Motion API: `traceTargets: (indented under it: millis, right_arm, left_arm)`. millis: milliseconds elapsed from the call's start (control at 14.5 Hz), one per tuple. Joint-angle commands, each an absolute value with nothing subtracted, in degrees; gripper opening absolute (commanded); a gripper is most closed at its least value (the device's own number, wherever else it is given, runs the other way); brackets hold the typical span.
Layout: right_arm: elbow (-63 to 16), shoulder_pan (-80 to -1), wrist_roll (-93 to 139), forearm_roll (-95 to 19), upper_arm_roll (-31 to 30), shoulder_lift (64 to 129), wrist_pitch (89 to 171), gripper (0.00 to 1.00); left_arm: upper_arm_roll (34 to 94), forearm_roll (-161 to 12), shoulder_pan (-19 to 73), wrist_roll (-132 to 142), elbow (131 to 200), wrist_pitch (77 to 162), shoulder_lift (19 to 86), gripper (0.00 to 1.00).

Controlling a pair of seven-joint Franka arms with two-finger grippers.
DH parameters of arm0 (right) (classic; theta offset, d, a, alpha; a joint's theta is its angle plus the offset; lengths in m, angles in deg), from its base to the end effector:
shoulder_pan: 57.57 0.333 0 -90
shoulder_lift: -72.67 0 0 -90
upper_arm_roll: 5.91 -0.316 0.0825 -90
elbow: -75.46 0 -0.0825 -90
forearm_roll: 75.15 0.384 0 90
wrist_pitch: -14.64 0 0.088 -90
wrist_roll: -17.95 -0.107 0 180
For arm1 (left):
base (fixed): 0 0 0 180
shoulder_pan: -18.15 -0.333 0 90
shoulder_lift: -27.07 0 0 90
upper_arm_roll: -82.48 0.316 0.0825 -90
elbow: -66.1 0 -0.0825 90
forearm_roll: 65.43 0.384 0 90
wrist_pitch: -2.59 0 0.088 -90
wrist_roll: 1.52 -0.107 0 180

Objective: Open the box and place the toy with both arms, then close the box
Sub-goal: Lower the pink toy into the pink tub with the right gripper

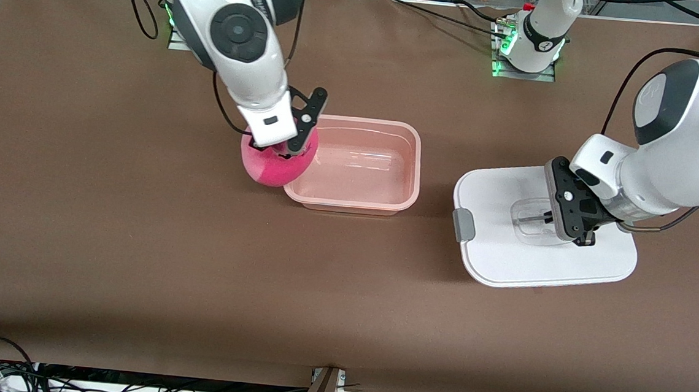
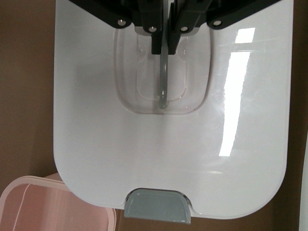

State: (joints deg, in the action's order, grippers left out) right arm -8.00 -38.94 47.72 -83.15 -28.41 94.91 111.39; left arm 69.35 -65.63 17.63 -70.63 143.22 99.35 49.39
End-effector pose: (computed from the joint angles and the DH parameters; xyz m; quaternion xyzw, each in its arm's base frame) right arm 0.5257 0.3923 0.4656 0.8106 0.5821 -0.0634 0.0016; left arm 0.6591 -0.1209 0.5070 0.7605 -0.6476 0.0051 0.0484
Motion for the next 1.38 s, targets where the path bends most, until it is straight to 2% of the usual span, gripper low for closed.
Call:
traceTargets:
  millis: [0,277,346,415,623,761,969,1314]
  right_arm:
    - [-6.46,-36.92,48.62,-85.08,-28.32,97.45,113.51,0.0]
    - [-6.37,-35.68,48.27,-85.79,-28.24,100.43,119.92,0.0]
    - [-6.37,-35.25,46.96,-85.7,-28.24,101.23,120.89,0.05]
    - [-6.37,-34.9,43.47,-85.61,-28.24,102.02,121.43,0.99]
    - [-6.37,-31.3,28.81,-85.79,-28.24,103.6,126.78,1.0]
    - [-5.15,-28.84,15.82,-85.79,-28.24,103.26,127.23,1.0]
    - [-2.25,-28.64,5.47,-85.79,-27.89,101.77,122.07,1.0]
    - [-0.92,-34.79,5.82,-84.12,-20.08,96.06,111.43,1.0]
  left_arm:
    - [68.6,-65.34,17.53,-71.57,142.74,99.1,48.96,0.0]
    - [68.33,-65.25,17.62,-71.66,142.74,99.1,48.96,0.0]
    - [68.33,-65.16,17.71,-71.66,142.74,99.1,48.96,0.0]
    - [68.24,-65.16,17.71,-71.66,142.74,99.1,48.87,0.0]
    - [68.24,-65.34,17.88,-71.75,142.83,99.01,48.87,0.0]
    - [68.16,-65.34,18.06,-71.66,142.74,98.92,48.87,0.0]
    - [67.54,-65.51,19.72,-71.49,142.74,98.74,48.26,0.0]
    - [61.13,-65.51,20.52,-70.08,142.65,98.83,48.17,0.0]
